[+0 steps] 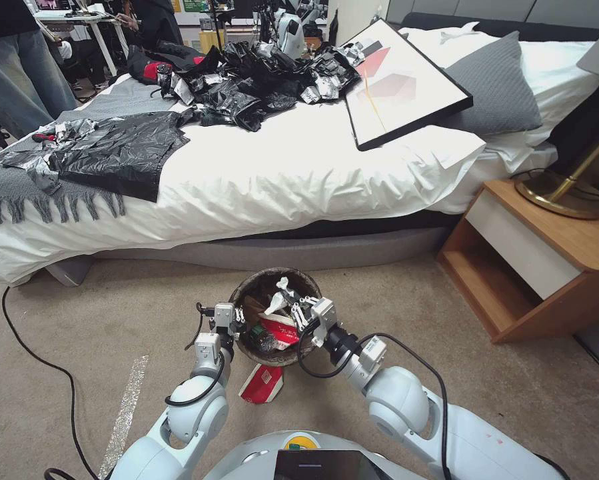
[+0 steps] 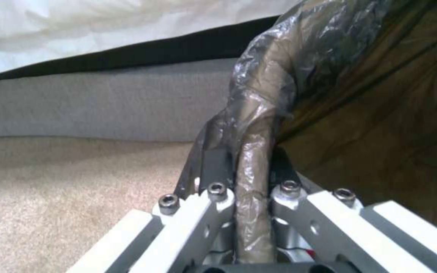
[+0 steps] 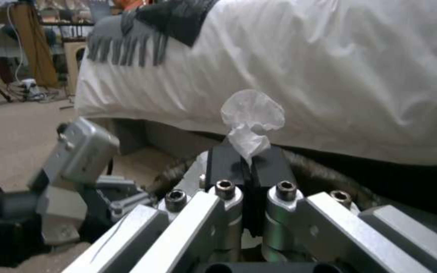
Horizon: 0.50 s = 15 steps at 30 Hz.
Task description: Pick up the trash bin, then pick up the garbage from the floor and place it into the trash bin.
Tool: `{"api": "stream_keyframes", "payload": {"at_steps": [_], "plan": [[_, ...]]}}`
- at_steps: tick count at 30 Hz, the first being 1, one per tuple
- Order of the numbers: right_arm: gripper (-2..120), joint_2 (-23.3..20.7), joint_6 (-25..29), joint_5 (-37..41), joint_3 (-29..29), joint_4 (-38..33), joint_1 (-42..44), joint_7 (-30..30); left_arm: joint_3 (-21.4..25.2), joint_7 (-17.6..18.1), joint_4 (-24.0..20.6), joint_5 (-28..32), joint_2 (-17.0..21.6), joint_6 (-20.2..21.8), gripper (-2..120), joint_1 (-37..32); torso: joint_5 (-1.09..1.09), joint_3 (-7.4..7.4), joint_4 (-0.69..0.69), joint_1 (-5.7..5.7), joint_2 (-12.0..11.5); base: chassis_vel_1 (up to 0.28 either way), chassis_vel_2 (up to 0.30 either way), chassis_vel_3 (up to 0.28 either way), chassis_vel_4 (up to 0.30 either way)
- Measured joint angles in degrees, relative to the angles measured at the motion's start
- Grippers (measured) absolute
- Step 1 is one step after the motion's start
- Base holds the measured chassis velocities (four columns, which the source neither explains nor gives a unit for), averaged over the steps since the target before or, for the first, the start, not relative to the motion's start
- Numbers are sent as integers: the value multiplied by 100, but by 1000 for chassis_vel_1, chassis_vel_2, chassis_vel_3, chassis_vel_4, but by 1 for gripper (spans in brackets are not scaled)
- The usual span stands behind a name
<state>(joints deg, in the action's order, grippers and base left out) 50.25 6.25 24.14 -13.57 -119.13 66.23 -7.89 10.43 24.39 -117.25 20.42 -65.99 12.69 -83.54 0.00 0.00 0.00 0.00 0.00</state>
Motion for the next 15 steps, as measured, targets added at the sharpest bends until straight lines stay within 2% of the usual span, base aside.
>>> {"api": "stream_keyframes", "payload": {"at_steps": [6, 10, 11, 12, 14, 15], "plan": [[-2, 145, -29, -85, -230, 453, -221, -109, 32, 4, -34, 9, 3, -9, 0, -23, 0, 0, 0, 0, 0, 0, 0, 0, 0], [16, 252, -71, -197, -411, 803, -360, -233, 33, 9, -48, 17, -16, -18, 0, -20, 0, 0, 0, 0, 0, 0, 0, 0, 0], [16, 252, -71, -197, -411, 803, -360, -233, 33, 9, -48, 17, -16, -18, 0, -20, 0, 0, 0, 0, 0, 0, 0, 0, 0], [22, 288, -69, -262, -445, 900, -388, -275, 33, 10, -54, 20, -21, -22, 0, -20, 0, 0, 0, 0, 0, 0, 0, 0, 0], [26, 311, -67, -306, -460, 956, -403, -293, 33, 10, -58, 22, -23, -24, 0, -20, 0, 0, 0, 0, 0, 0, 0, 0, 0], [32, 332, -66, -344, -467, 1001, -414, -313, 35, 11, -60, 25, -25, -26, 0, -20, 0, 0, 0, 0, 0, 0, 0, 0, 0]]}}
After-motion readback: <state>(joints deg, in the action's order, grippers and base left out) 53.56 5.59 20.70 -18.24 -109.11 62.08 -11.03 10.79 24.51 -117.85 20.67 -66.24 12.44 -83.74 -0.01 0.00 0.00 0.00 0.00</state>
